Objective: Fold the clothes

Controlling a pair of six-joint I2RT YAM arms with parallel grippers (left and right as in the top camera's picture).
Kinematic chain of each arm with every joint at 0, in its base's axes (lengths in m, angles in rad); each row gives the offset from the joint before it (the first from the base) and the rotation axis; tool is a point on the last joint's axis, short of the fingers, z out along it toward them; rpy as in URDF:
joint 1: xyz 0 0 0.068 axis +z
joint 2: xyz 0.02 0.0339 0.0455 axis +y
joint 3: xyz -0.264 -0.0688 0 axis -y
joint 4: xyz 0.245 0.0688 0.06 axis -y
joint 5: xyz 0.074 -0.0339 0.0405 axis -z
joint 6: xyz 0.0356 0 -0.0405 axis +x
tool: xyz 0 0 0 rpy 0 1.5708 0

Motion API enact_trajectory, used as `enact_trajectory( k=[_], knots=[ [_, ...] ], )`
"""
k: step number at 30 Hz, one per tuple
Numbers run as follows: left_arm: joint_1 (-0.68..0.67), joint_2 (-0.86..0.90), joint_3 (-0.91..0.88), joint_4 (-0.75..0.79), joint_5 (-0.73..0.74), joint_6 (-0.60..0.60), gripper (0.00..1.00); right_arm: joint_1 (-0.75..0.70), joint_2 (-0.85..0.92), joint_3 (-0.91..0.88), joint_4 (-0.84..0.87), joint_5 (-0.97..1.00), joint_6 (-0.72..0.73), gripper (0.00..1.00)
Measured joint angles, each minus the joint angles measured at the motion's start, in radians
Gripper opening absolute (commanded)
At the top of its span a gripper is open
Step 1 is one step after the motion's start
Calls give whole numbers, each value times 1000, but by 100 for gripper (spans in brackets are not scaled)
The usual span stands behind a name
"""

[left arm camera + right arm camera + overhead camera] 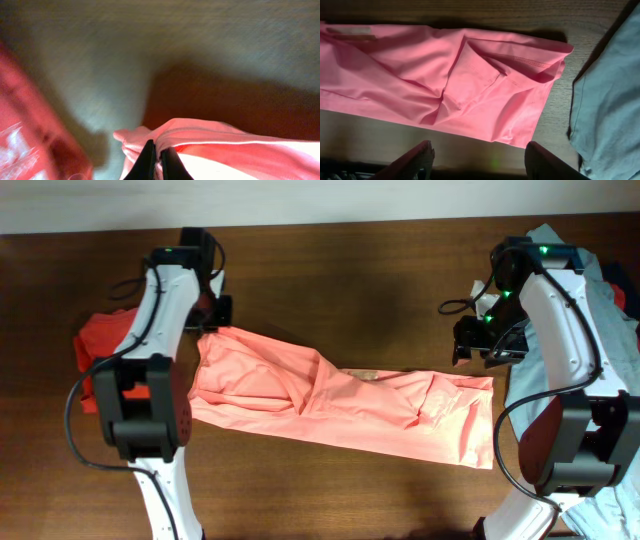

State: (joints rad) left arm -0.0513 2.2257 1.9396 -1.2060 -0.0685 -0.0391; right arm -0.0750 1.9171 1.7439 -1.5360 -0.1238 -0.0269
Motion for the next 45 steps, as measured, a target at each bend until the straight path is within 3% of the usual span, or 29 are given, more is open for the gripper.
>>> enact_trajectory(
  k=[14,18,21,28,34,38,45],
  knots=[
    [35,-16,5,-327,-25,-64,7,0,0,0,0,0,-1,63],
    [35,-16,5,-350,-29,-64,11,0,0,0,0,0,0,64],
    [35,-16,5,-350,-50,-69,23,0,0,0,0,0,-1,63],
    [35,-16,1,-364,-97,-75,22,0,0,0,0,0,-1,63],
    [33,-16,-1,-321,-92,-82,20,0,0,0,0,0,-1,64],
    [31,-21,-1,-222,-36,-87,40,0,0,0,0,0,0,63],
    [18,-41,-6,-32,65,-87,49,0,0,0,0,0,0,63]
  ],
)
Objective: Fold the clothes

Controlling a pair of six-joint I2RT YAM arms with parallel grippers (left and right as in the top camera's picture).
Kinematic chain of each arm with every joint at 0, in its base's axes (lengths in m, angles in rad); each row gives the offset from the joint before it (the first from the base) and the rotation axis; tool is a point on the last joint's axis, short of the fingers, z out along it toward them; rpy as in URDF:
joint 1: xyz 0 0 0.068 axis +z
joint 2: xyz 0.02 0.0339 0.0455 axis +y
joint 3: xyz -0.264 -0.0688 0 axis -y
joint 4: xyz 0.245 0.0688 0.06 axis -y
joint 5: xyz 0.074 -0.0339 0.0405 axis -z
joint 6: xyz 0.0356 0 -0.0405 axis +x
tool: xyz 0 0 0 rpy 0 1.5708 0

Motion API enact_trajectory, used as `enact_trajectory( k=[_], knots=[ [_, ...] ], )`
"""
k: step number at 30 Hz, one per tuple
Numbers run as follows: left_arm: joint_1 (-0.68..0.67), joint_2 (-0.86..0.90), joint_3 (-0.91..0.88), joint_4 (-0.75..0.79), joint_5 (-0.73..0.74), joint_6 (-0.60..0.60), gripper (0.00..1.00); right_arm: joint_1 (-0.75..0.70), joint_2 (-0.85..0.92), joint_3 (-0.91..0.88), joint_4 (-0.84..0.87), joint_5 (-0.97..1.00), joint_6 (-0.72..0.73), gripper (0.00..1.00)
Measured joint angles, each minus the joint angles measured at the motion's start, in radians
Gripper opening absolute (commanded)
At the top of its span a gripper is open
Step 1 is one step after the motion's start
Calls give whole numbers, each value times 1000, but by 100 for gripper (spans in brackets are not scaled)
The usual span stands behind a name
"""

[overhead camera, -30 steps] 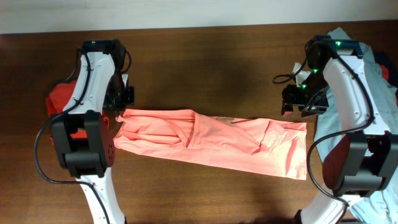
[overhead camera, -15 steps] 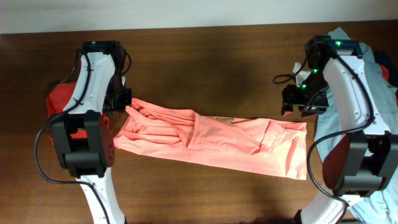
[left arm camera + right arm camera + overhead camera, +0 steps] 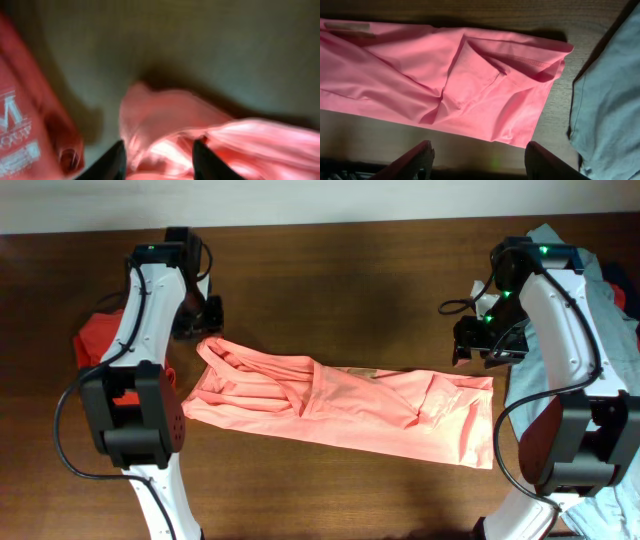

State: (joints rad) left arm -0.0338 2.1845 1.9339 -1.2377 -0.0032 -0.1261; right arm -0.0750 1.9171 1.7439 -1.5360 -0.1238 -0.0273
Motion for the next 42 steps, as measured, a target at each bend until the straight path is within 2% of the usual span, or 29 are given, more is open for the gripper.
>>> enact_trajectory(
  k=[5,10,12,19,22,27,32,36,42],
  knots=[
    [-25,0,-2,142,19,2,48,0,0,0,0,0,0,63],
    [-39,2,-8,141,24,2,47,0,0,0,-1,0,1,63],
    [-39,16,-10,105,24,2,43,0,0,0,-1,0,0,63],
    [-39,103,-38,-181,6,21,41,0,0,0,-1,0,0,64],
    [-39,103,-38,-239,-34,29,38,0,0,0,-11,0,0,64],
    [-39,103,-38,-240,-65,29,37,-10,0,0,-16,0,0,67],
    [-39,103,-38,-240,-76,32,36,-108,0,-12,-14,-1,0,70],
    [-39,103,-38,-233,-77,32,36,-187,-1,-141,47,-40,-19,71],
    [-39,103,-38,-202,-80,32,36,-181,1,-298,147,-116,-68,70]
  ],
)
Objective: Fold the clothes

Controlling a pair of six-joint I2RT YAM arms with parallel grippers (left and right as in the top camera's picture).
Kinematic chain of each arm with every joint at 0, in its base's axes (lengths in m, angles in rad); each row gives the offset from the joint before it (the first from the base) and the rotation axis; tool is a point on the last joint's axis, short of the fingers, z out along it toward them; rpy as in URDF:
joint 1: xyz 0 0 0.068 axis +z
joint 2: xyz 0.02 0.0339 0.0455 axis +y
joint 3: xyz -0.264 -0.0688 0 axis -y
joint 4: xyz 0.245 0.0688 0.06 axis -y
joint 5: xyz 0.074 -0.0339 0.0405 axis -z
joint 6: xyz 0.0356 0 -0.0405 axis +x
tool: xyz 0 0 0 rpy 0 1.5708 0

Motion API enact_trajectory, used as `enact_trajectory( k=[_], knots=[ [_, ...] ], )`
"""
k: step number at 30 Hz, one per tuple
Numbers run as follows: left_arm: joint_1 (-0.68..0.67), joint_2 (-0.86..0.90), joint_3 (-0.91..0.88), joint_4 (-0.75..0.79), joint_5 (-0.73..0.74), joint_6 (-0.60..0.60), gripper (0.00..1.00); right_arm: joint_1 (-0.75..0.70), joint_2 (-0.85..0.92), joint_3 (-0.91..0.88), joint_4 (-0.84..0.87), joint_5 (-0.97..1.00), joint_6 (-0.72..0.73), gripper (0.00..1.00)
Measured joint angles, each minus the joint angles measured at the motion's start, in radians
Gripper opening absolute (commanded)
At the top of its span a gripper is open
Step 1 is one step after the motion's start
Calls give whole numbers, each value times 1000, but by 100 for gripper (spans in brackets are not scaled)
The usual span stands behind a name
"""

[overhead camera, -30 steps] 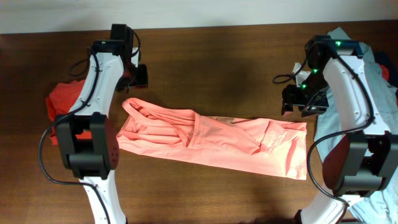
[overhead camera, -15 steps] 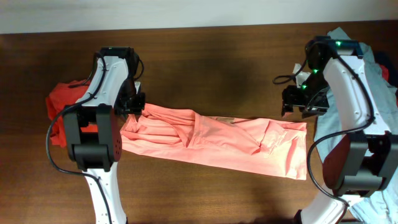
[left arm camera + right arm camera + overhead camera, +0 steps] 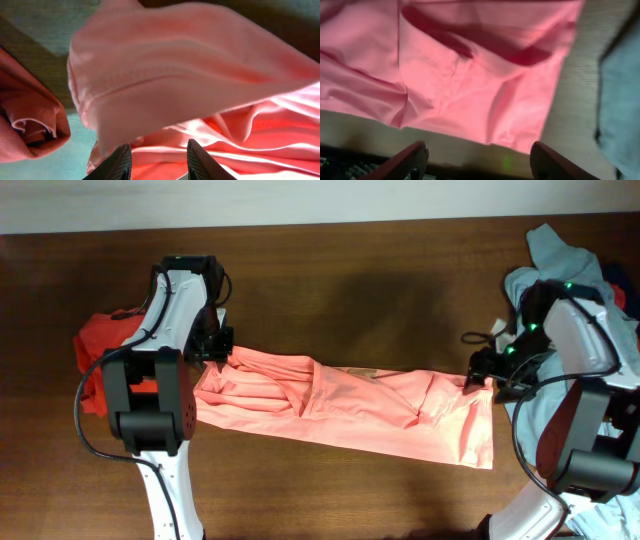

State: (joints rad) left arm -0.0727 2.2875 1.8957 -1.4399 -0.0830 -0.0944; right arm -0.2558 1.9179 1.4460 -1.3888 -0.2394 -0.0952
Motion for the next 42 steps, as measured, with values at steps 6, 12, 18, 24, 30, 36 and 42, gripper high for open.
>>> enact_trajectory(
  k=[6,12,18,24,30,36,42],
  knots=[
    [0,0,0,16,0,0,36,56,0,-50,121,-18,-18,67],
    [0,0,0,16,0,0,37,131,0,-60,168,-9,-8,65],
    [0,0,0,16,0,0,37,136,0,-112,214,14,25,62],
    [0,0,0,16,0,0,37,136,0,-155,266,16,40,58],
    [0,0,0,16,0,0,37,136,1,-193,330,13,63,48],
    [0,0,0,16,0,0,37,136,1,-206,355,13,90,4],
    [0,0,0,21,0,0,37,133,1,-206,301,13,103,4]
  ],
)
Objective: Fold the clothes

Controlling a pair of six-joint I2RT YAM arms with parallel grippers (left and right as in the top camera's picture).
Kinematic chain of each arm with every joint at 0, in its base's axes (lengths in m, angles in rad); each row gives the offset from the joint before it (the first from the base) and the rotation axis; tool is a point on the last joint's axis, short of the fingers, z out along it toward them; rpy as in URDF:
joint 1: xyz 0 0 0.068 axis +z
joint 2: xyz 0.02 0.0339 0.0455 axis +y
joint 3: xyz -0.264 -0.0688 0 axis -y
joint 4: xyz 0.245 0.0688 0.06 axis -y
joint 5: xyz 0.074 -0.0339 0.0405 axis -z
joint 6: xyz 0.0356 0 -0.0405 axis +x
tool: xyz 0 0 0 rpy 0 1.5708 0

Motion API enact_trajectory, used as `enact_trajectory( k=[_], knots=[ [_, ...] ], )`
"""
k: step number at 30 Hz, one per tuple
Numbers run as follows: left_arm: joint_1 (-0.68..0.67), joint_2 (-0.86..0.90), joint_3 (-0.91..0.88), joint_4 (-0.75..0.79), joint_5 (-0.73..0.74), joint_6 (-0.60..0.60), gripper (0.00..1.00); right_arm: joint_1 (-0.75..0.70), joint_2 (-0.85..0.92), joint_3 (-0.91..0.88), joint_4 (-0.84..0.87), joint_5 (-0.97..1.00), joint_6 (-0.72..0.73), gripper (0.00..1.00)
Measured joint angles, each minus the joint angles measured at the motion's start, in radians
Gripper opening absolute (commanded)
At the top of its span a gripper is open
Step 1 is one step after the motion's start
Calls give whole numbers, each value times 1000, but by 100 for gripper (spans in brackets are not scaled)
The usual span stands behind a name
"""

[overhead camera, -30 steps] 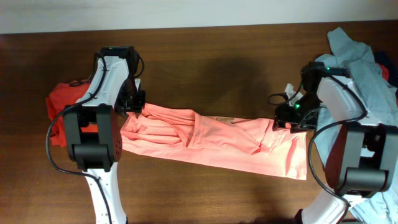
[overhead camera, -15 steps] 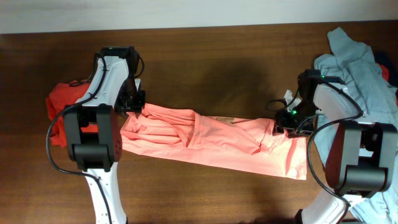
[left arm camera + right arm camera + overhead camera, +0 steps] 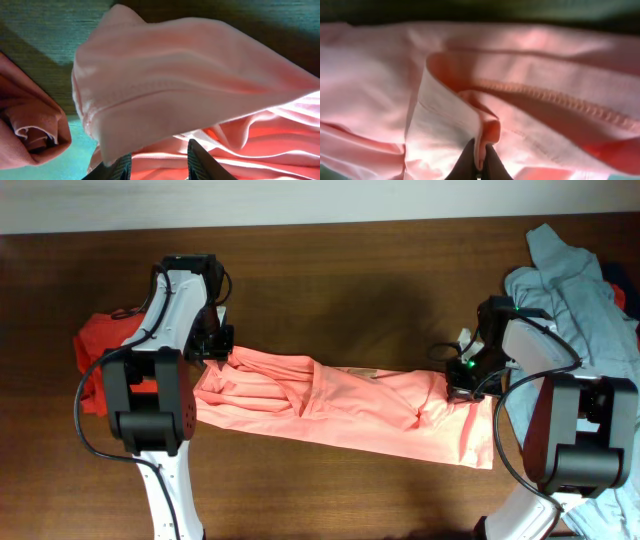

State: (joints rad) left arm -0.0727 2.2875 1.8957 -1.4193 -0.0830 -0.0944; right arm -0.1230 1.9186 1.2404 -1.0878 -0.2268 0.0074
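Observation:
The pink garment [image 3: 340, 405] lies as a long crumpled strip across the table's middle. My left gripper [image 3: 214, 348] is at its upper left corner. In the left wrist view this gripper [image 3: 159, 167] is open, its fingers [image 3: 201, 161] apart, with a thick fold of the pink cloth [image 3: 175, 85] just ahead of them. My right gripper [image 3: 462, 373] sits on the strip's upper right part. In the right wrist view it [image 3: 479, 161] is shut on a raised fold of the pink cloth [image 3: 485, 125] beside a stitched seam [image 3: 545, 95].
A red-orange garment [image 3: 95, 350] lies bunched at the table's left edge, close to the left arm; its rolled edge [image 3: 30, 130] shows in the left wrist view. A grey-blue heap of clothes [image 3: 570, 280] fills the right edge behind the right arm.
My right gripper was open at the strip's right edge; now it is a little further left and shut on a fold of the pink cloth. The left gripper has barely moved.
At first my left gripper was shut on the garment's left corner, the right one open above the right end. Then the left was open and that end lay bunched. Later the left sat open on the corner, and now the right has pinched a fold.

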Motion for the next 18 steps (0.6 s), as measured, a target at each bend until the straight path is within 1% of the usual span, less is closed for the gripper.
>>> enact_trajectory(
  k=[5,8,12,15,18],
  knots=[
    [0,0,0,8,0,0,37,-26,-20,14,-80,0,19,4],
    [0,0,0,14,0,0,37,-58,-87,33,-111,16,56,4],
    [0,0,0,14,0,0,37,-103,-184,54,-197,40,100,4],
    [0,0,0,18,0,0,37,-109,-192,53,-267,55,120,4],
    [0,0,0,18,0,0,37,-109,-192,39,-290,69,136,4]
  ],
)
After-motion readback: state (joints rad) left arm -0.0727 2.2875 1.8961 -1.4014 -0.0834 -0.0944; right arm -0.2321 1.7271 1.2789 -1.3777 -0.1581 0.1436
